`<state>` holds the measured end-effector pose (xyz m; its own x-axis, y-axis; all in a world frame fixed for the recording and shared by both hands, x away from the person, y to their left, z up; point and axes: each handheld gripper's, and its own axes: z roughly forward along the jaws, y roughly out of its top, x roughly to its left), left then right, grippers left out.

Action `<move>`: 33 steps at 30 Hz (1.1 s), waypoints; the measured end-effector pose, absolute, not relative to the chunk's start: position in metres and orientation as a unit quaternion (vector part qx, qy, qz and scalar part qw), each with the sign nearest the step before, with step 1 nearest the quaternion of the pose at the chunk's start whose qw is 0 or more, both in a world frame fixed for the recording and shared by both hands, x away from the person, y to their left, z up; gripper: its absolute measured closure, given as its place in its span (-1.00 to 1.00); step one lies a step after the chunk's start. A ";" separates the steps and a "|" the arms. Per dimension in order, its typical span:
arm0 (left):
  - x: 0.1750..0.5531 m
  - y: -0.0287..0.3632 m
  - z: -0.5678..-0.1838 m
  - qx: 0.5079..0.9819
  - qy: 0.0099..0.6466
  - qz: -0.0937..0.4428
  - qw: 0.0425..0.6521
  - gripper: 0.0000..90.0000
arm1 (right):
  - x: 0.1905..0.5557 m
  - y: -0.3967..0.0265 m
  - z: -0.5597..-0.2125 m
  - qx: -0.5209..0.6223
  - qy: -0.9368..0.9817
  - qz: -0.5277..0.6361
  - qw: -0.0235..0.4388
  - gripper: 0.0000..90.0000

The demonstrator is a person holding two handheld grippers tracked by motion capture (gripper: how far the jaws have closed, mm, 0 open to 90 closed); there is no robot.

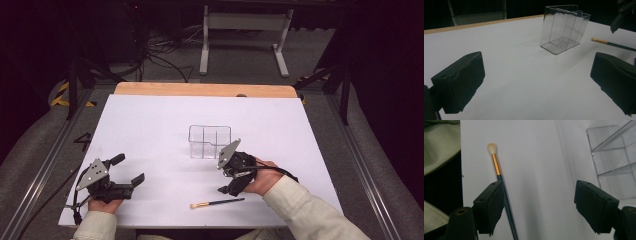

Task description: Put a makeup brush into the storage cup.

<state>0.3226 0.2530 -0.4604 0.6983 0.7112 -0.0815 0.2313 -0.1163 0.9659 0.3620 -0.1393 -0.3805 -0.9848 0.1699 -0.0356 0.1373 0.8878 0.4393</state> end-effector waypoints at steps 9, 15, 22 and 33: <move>0.323 0.253 -0.461 0.717 0.329 0.207 0.579 -1.00 | 0.358 -0.132 -0.393 0.065 0.981 0.183 0.016 -0.31; 0.324 0.253 -0.461 0.718 0.328 0.209 0.577 -1.00 | 0.354 -0.128 -0.400 0.052 0.986 0.161 0.007 -0.24; 0.324 0.253 -0.461 0.718 0.328 0.209 0.577 -1.00 | 0.352 -0.123 -0.406 0.039 0.990 0.138 -0.001 -0.12; 0.324 0.253 -0.461 0.718 0.329 0.207 0.577 -1.00 | 0.349 -0.115 -0.415 0.028 0.994 0.100 -0.017 0.11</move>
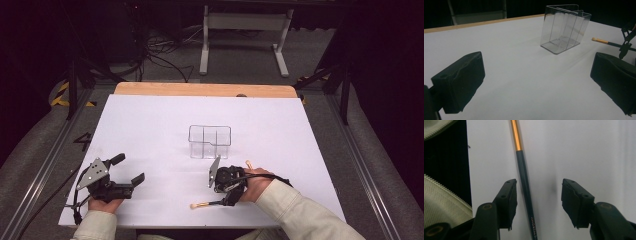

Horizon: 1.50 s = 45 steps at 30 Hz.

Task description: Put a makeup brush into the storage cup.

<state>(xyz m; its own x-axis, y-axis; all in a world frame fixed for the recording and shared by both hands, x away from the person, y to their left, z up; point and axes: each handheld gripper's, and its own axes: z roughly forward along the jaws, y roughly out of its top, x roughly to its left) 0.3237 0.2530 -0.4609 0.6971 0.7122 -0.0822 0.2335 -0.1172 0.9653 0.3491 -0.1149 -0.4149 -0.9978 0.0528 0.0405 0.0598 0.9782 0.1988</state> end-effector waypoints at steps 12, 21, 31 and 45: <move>0.324 0.253 -0.461 0.718 0.331 0.206 0.577 -1.00 | 0.345 -0.107 -0.420 -0.019 -0.997 -0.079 0.014 0.43; 0.324 0.253 -0.461 0.718 0.331 0.205 0.577 -1.00 | 0.341 -0.103 -0.422 -0.012 -0.997 -0.072 0.010 0.62; 0.323 0.253 -0.461 0.719 0.330 0.204 0.577 -1.00 | 0.337 -0.100 -0.423 -0.003 -0.998 -0.063 -0.001 0.84; 0.323 0.253 -0.461 0.718 0.330 0.204 0.577 -1.00 | 0.340 -0.106 -0.410 -0.012 -0.996 -0.084 -0.019 0.85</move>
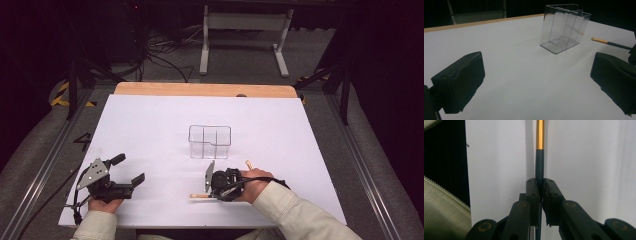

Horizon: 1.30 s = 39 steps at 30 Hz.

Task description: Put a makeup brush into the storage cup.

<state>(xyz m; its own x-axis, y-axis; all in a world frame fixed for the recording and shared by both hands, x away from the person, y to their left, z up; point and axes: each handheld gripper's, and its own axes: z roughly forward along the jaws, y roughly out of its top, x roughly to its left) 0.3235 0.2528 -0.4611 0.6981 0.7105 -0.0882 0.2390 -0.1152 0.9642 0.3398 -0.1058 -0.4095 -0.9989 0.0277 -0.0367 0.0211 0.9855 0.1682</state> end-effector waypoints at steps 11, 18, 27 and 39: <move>0.323 0.253 -0.461 0.719 0.330 0.205 0.577 -1.00 | 0.345 -0.116 -0.385 0.028 0.989 0.139 0.045 0.85; 0.324 0.253 -0.461 0.718 0.330 0.204 0.577 -1.00 | 0.348 -0.123 -0.372 0.046 0.981 0.179 0.056 0.85; 0.324 0.253 -0.461 0.718 0.331 0.205 0.577 -1.00 | 0.352 -0.131 -0.361 0.060 0.971 0.222 0.071 0.85; 0.324 0.253 -0.461 0.719 0.330 0.204 0.577 -1.00 | 0.355 -0.145 -0.341 0.087 0.934 0.328 0.108 0.85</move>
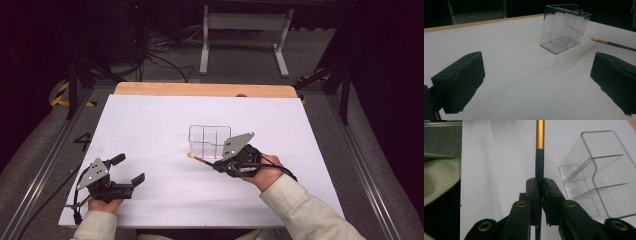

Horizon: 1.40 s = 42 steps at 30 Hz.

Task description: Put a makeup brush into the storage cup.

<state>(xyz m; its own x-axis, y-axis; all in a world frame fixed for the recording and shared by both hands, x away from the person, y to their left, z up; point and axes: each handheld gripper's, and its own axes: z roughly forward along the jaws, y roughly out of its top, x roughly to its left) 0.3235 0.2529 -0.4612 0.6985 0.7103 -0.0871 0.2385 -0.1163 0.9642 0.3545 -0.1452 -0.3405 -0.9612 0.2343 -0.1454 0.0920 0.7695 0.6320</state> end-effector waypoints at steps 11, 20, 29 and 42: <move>0.323 0.253 -0.461 0.719 0.329 0.204 0.577 -1.00 | 0.359 -0.162 -0.328 0.122 0.891 0.417 0.131 0.85; 0.323 0.253 -0.461 0.719 0.329 0.204 0.577 -1.00 | 0.361 -0.175 -0.323 0.143 0.847 0.492 0.138 0.85; 0.324 0.253 -0.461 0.718 0.330 0.206 0.577 -1.00 | 0.366 -0.183 -0.318 0.156 0.810 0.546 0.148 0.85; 0.327 0.252 -0.462 0.716 0.331 0.205 0.579 -1.00 | 0.375 -0.191 -0.317 0.171 0.770 0.593 0.161 0.85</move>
